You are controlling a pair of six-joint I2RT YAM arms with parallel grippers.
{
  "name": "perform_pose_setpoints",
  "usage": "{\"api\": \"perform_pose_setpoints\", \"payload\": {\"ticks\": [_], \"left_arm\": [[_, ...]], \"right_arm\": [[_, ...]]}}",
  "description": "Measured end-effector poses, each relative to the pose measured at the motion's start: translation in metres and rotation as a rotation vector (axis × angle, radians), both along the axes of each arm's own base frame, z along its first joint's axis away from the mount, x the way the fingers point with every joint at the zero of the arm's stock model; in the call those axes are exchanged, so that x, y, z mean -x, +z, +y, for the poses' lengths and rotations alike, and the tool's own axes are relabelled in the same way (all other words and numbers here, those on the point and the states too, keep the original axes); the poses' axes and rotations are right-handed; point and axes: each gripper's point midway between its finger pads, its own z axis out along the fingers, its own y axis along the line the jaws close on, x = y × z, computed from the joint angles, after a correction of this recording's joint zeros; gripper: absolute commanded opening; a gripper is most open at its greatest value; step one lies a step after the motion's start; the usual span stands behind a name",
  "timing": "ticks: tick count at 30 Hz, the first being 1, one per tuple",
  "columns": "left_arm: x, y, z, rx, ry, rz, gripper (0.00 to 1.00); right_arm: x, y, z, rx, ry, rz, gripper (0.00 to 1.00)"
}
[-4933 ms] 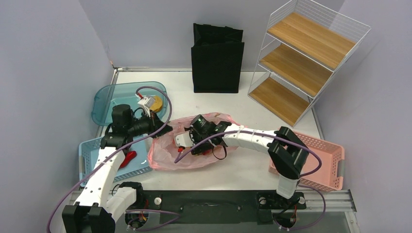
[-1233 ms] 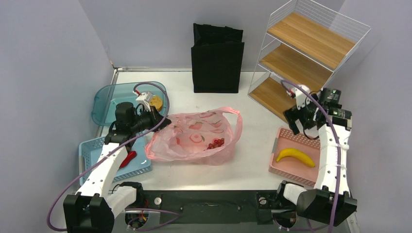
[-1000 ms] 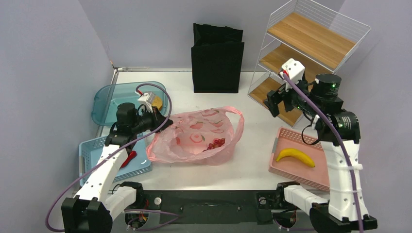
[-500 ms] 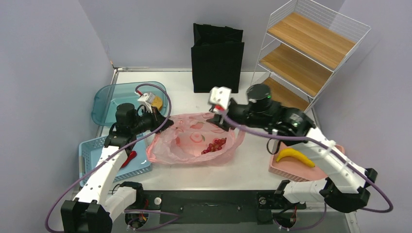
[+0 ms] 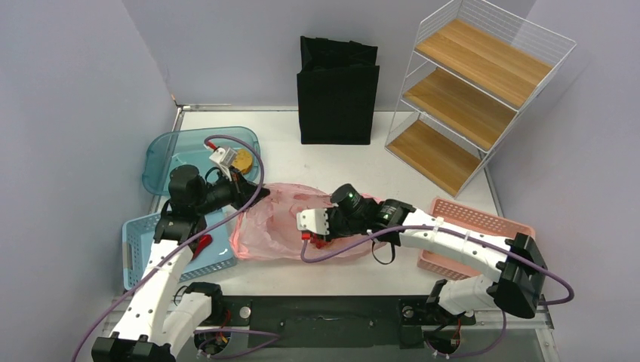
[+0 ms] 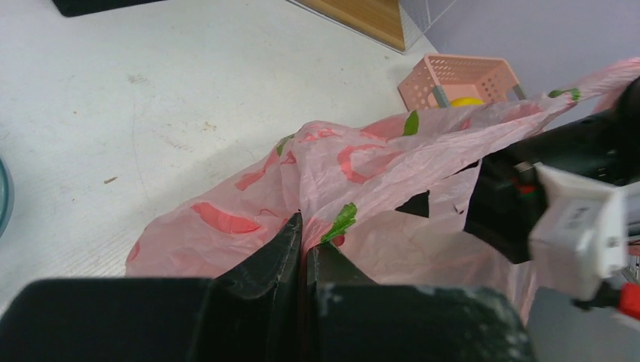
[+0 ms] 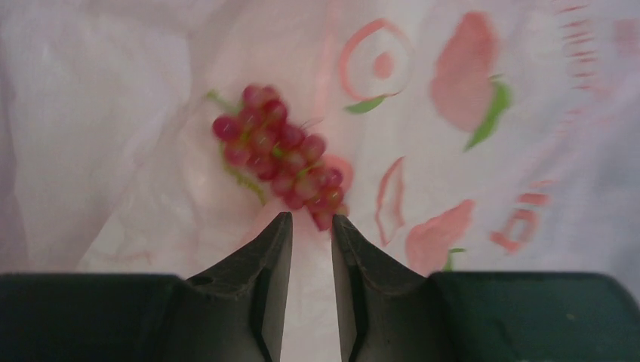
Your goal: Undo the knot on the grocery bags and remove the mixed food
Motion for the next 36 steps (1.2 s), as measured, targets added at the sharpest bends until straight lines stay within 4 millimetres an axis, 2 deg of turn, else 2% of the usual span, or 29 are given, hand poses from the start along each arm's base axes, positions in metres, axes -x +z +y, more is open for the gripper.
{"api": "perform_pose_setpoints", "payload": {"ticks": [2,6,10,14,22,26,31,32,34,36], "left_arm": [[0.003,0.006,-0.002,0.009,-0.020,-0.023,0.00],[0.008,0.010,-0.005,0.007,-0.061,-0.061,0.00],[0.012,0.015,-0.005,-0.014,-0.087,-0.120,0.00],[0.019,0.018,-0.004,-0.039,-0.114,-0.172,0.00],[0.037,0.008,-0.002,-0.125,-0.184,-0.257,0.00],[0.046,0.001,0.000,-0.165,-0.214,-0.277,0.00],[0.052,-0.006,0.002,-0.201,-0.240,-0.289,0.00],[0.053,-0.007,0.002,-0.206,-0.243,-0.288,0.00],[0.055,-0.010,0.003,-0.218,-0.250,-0.288,0.00],[0.057,-0.013,0.003,-0.229,-0.257,-0.290,0.00]], "right_arm": [[0.005,-0.023,-0.007,0.054,0.025,-0.003,0.30],[0.006,-0.053,-0.008,0.122,0.056,-0.007,0.48],[0.001,-0.078,-0.008,0.170,0.073,-0.021,0.63],[-0.001,-0.090,-0.005,0.197,0.075,-0.020,0.75],[-0.013,-0.093,0.014,0.181,0.074,-0.036,0.77],[-0.021,-0.109,0.022,0.204,0.070,-0.039,0.77],[-0.028,-0.133,0.023,0.261,0.071,-0.034,0.76],[-0.031,-0.131,0.024,0.260,0.070,-0.042,0.75],[-0.036,-0.131,0.026,0.257,0.069,-0.051,0.70],[-0.043,-0.132,0.026,0.260,0.066,-0.055,0.58]]}}
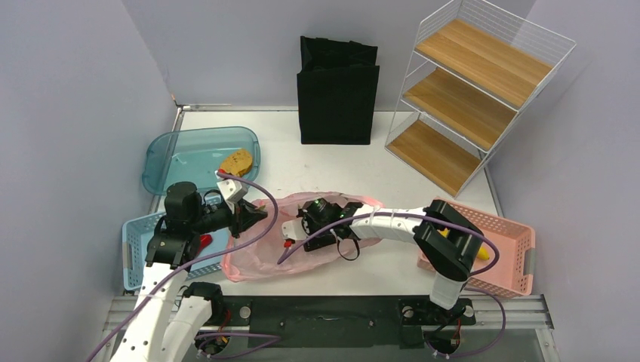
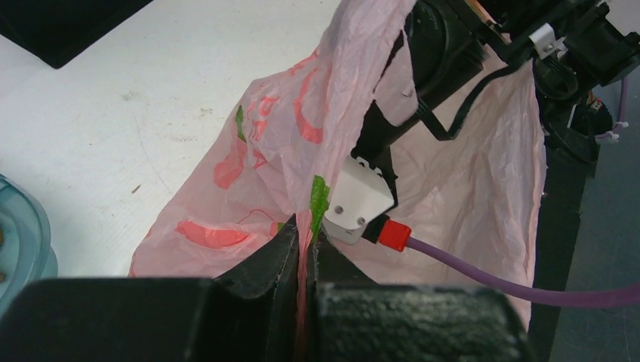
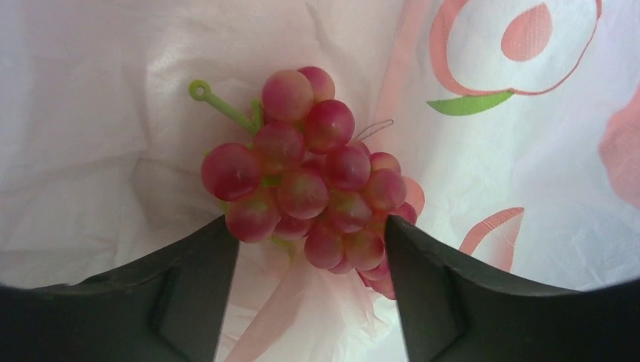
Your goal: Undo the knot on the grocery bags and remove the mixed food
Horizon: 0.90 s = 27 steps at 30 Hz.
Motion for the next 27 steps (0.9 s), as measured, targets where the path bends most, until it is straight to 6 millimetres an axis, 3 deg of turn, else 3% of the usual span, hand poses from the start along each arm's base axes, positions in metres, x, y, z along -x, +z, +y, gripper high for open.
{"api": "perform_pose_setpoints", "payload": {"ticks": [7,8,15,24,27], "left_arm": [[0.002,-0.004,-0.001,-0.038,0.010,-0.017,0.00],[0.000,-0.005,0.000,-0.042,0.024,-0.012,0.00],[-0.022,-0.013,0.011,-0.043,0.189,0.064,0.00],[-0.044,-0.027,0.013,0.035,0.334,0.212,0.00],[-0.050,-0.032,0.014,0.053,0.369,0.244,0.00]], "right_arm": [[-0.009,-0.004,-0.005,0.038,0.006,0.003,0.03],[-0.009,-0.002,-0.004,0.037,0.004,0.010,0.00],[-0.004,0.028,0.016,-0.042,-0.001,0.052,0.00],[0.012,0.125,0.036,-0.310,0.016,0.043,0.00],[0.017,0.145,0.041,-0.375,0.018,0.057,0.00]]}}
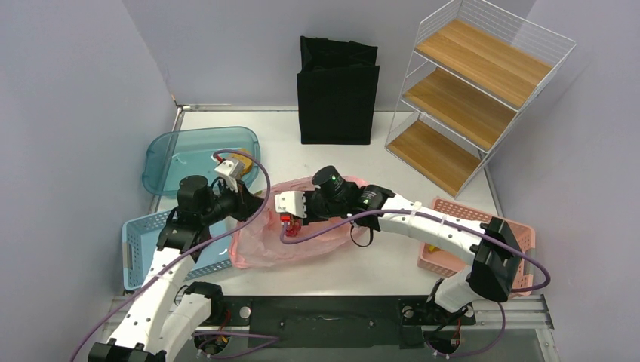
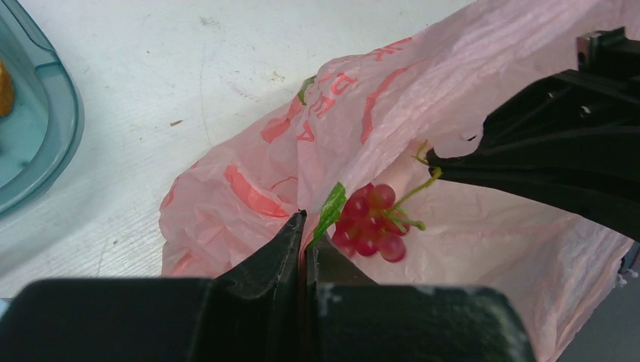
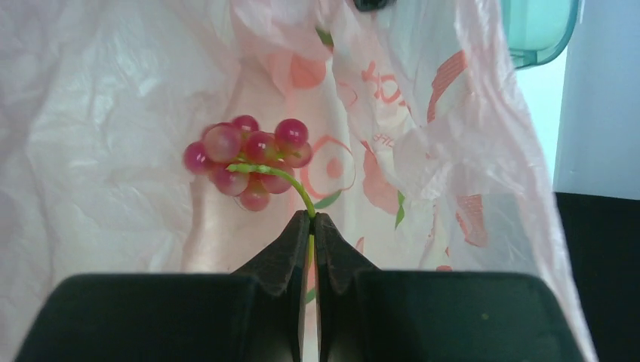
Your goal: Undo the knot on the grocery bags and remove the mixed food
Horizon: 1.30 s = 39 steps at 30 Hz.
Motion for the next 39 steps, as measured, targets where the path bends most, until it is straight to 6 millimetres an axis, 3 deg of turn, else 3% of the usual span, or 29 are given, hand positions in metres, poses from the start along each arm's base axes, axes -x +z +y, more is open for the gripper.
{"api": "perform_pose_setpoints", "payload": {"ticks": [11,16,24,30,39], "left_arm": [[-0.010,0.001,0.002,0.034,0.054,0.020,0.00],[-0.015,-0.001,0.006,0.032,0.082,0.026,0.00],[-0.019,-0.004,0.012,0.020,0.115,0.028,0.00],[-0.020,-0.006,0.014,0.012,0.119,0.031,0.00],[-0.023,-0.011,0.015,0.002,0.126,0.046,0.00]], "right_arm": [[0.013,0.046,0.007,-0.146,-0.007,0.051,0.00],[0.015,0.086,0.010,-0.247,-0.024,0.042,0.00],[0.010,0.172,0.007,-0.476,-0.095,0.043,0.00],[-0.005,0.225,-0.014,-0.620,-0.187,0.044,0.00],[-0.032,0.303,-0.086,-0.836,-0.400,-0.060,0.00]]}}
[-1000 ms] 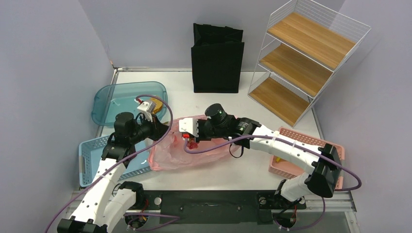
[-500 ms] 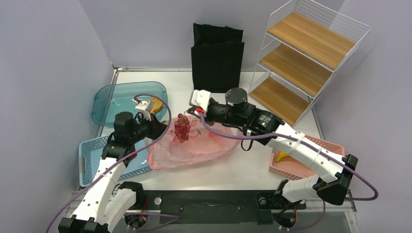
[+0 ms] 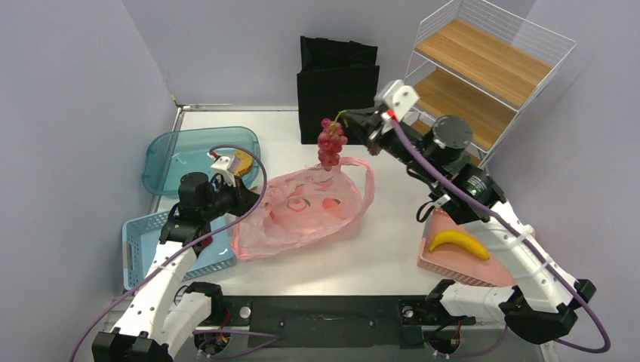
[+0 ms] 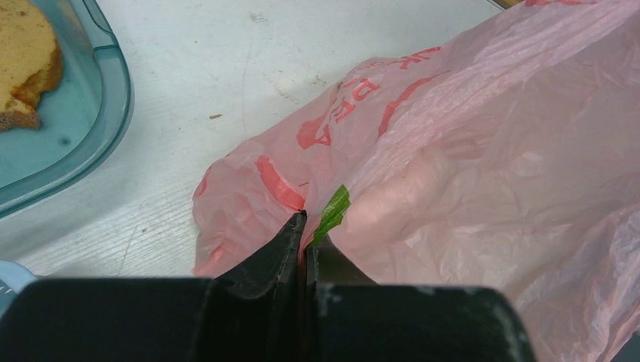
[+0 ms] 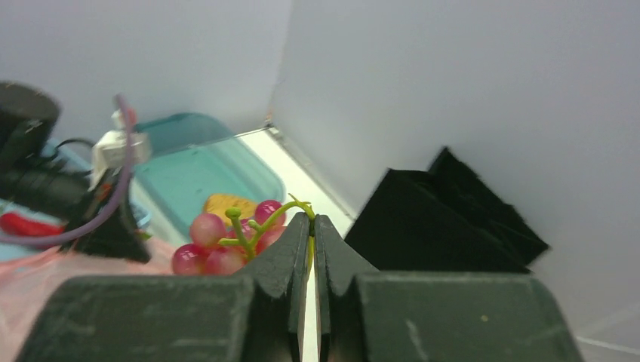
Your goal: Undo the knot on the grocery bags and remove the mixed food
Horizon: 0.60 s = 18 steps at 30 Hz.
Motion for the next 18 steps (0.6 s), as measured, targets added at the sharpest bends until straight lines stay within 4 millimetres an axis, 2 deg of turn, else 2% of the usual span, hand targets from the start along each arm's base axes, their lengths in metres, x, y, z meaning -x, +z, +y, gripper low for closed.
{"api": "perform_pose_setpoints", "payload": {"ticks": [7,13,15,18], "left_arm": [[-0.002,-0.008,0.001,-0.015,-0.005,0.009,0.00],[-0.003,-0.014,0.001,-0.024,-0.005,0.021,0.00],[-0.003,-0.014,0.001,-0.028,-0.008,0.020,0.00],[-0.003,-0.016,0.002,-0.035,-0.012,0.018,0.00]], "right_arm": [[-0.020,0.043,-0.085,-0.138,-0.260,-0.048,0.00],[-0.019,0.064,-0.145,-0.201,-0.436,-0.101,0.00],[-0.016,0.062,-0.164,-0.202,-0.494,-0.117,0.00],[-0.012,0.042,-0.196,-0.161,-0.620,-0.118,0.00]]}}
